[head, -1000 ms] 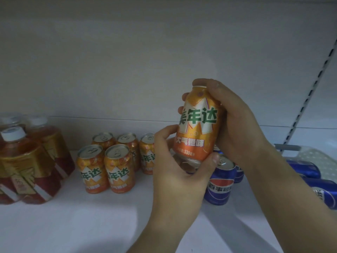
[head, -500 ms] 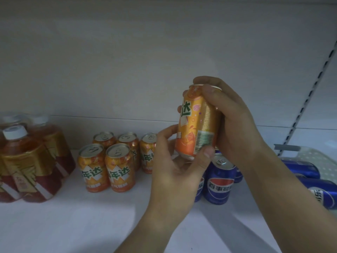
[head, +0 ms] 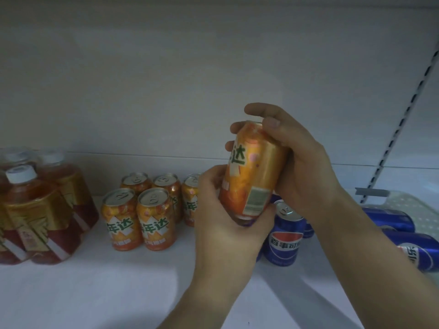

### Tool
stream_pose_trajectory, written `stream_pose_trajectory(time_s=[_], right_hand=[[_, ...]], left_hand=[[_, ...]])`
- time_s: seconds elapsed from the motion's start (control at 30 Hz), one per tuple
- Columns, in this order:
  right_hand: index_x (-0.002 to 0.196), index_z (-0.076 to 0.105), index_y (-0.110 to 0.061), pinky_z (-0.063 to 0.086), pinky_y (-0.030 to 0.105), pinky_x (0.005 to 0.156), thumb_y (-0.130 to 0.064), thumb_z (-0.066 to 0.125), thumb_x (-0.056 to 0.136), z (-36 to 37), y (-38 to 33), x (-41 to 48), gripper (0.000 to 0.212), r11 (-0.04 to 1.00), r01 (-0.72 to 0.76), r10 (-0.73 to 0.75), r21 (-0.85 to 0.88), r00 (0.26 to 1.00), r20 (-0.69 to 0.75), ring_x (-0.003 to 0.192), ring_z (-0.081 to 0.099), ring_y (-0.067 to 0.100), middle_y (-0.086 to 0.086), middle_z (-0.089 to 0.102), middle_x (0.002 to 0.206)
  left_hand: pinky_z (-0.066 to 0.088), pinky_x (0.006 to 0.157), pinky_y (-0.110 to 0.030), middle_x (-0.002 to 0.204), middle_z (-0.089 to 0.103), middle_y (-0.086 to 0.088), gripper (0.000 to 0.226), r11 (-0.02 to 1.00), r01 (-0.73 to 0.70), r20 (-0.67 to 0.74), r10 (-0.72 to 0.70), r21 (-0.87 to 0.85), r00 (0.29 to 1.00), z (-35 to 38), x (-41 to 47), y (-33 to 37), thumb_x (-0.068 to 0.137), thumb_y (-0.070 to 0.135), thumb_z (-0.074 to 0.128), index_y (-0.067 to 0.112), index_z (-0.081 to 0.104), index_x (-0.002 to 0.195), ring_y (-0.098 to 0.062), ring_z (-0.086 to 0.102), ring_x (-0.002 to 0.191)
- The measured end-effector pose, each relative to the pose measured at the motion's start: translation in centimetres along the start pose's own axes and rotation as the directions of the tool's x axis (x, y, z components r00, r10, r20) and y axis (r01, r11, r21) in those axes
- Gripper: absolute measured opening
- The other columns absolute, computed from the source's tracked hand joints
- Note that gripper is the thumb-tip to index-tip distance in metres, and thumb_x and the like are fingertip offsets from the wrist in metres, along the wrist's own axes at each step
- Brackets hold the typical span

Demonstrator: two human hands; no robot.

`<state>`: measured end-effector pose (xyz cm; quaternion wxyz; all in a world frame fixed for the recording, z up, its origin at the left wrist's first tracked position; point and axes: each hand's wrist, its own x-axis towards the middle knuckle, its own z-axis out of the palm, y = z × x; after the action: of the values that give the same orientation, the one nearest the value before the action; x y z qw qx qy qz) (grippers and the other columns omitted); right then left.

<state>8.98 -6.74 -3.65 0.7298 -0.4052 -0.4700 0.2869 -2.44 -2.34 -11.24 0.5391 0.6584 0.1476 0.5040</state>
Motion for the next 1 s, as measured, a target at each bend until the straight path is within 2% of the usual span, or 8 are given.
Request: stream_pose_trajectory(time_s=[0.07, 0.13, 0.23, 0.33, 0.53, 0.73, 0.9, 1.0], right_hand=[[0.128, 0.061, -0.010, 0.060, 0.043, 0.088, -0.023, 0.057, 0.090, 0.1, -0.1, 0.0, 0.040, 1.000, 0.012, -0.011, -0.014, 1.000, 0.001, 0.104, 0.072, 0.035, 0.016, 0.072, 0.114], [0.127, 0.062, -0.012, 0.059, 0.044, 0.090, -0.026, 0.058, 0.091, 0.3, 0.0, 0.0, 0.038, 0.999, 0.014, -0.014, -0.032, 1.000, -0.005, 0.107, 0.071, 0.036, 0.015, 0.073, 0.115], [0.126, 0.062, -0.012, 0.060, 0.044, 0.084, -0.029, 0.062, 0.090, 0.4, 0.1, -0.1, 0.040, 1.000, -0.007, 0.007, -0.027, 1.000, -0.018, 0.103, 0.073, 0.037, 0.016, 0.072, 0.114], [0.126, 0.063, -0.012, 0.060, 0.041, 0.076, -0.026, 0.066, 0.087, 0.4, -0.2, -0.2, 0.041, 0.999, 0.003, -0.004, -0.036, 0.999, -0.051, 0.095, 0.075, 0.036, 0.017, 0.072, 0.113], [0.127, 0.062, -0.015, 0.061, 0.043, 0.078, -0.026, 0.066, 0.088, 0.1, -0.1, -0.4, 0.041, 0.995, 0.042, -0.050, -0.092, 0.995, -0.086, 0.100, 0.074, 0.037, 0.014, 0.072, 0.114], [0.124, 0.062, -0.012, 0.061, 0.043, 0.074, -0.028, 0.061, 0.091, -0.1, -0.6, -0.2, 0.037, 1.000, 0.023, -0.023, -0.001, 0.996, -0.086, 0.096, 0.075, 0.037, 0.017, 0.072, 0.114], [0.125, 0.062, -0.013, 0.061, 0.044, 0.077, -0.027, 0.063, 0.090, 0.1, -0.3, -0.3, 0.038, 0.996, 0.055, -0.062, -0.072, 0.993, -0.097, 0.101, 0.074, 0.039, 0.015, 0.073, 0.117], [0.125, 0.063, -0.014, 0.062, 0.046, 0.080, -0.030, 0.062, 0.091, 0.2, -0.4, -0.2, 0.038, 0.994, 0.040, -0.049, -0.106, 0.996, -0.080, 0.108, 0.072, 0.040, 0.012, 0.073, 0.121]], left_hand=[[0.056, 0.073, -0.014, 0.109, 0.057, 0.035, 0.080, 0.983, -0.101, -0.085, 0.114, 0.153, 0.990, -0.2, 0.0, -0.4, 0.061, 0.013, 0.095, 0.045, 0.044, 0.113, 0.006, 0.064, 0.098], [0.058, 0.074, -0.017, 0.110, 0.057, 0.032, 0.080, 0.981, -0.117, -0.095, 0.132, 0.157, 0.987, -0.4, 0.2, -0.5, 0.060, 0.015, 0.096, 0.046, 0.044, 0.112, 0.004, 0.066, 0.098], [0.059, 0.072, -0.023, 0.109, 0.070, 0.011, 0.063, 0.986, 0.035, 0.064, -0.025, -0.160, 0.998, -0.5, 0.2, 0.1, 0.068, 0.018, 0.092, 0.032, 0.055, 0.118, -0.012, 0.074, 0.090], [0.059, 0.073, -0.034, 0.109, 0.074, -0.013, 0.060, 0.869, 0.282, 0.333, -0.146, -0.408, 0.932, -0.9, 0.4, 0.5, 0.072, 0.036, 0.083, 0.022, 0.059, 0.125, -0.031, 0.075, 0.083], [0.059, 0.074, -0.021, 0.114, 0.069, 0.008, 0.065, 0.981, 0.050, 0.073, -0.037, -0.190, 0.997, -0.1, -0.1, 0.5, 0.064, 0.025, 0.087, 0.027, 0.055, 0.120, -0.010, 0.074, 0.096], [0.060, 0.077, -0.034, 0.115, 0.074, -0.005, 0.066, 0.909, 0.206, 0.251, -0.117, -0.364, 0.961, -1.1, 0.6, 0.7, 0.071, 0.059, 0.080, 0.025, 0.063, 0.125, -0.026, 0.075, 0.095], [0.058, 0.072, -0.019, 0.107, 0.074, 0.011, 0.067, 0.951, 0.143, 0.165, -0.100, -0.276, 0.981, -0.5, 0.2, 0.9, 0.060, 0.026, 0.086, 0.028, 0.054, 0.118, -0.009, 0.075, 0.093], [0.061, 0.076, -0.029, 0.109, 0.076, 0.002, 0.062, 0.924, 0.174, 0.177, -0.118, -0.341, 0.977, -0.9, 0.6, 0.4, 0.066, 0.039, 0.091, 0.023, 0.061, 0.117, -0.020, 0.075, 0.098]])
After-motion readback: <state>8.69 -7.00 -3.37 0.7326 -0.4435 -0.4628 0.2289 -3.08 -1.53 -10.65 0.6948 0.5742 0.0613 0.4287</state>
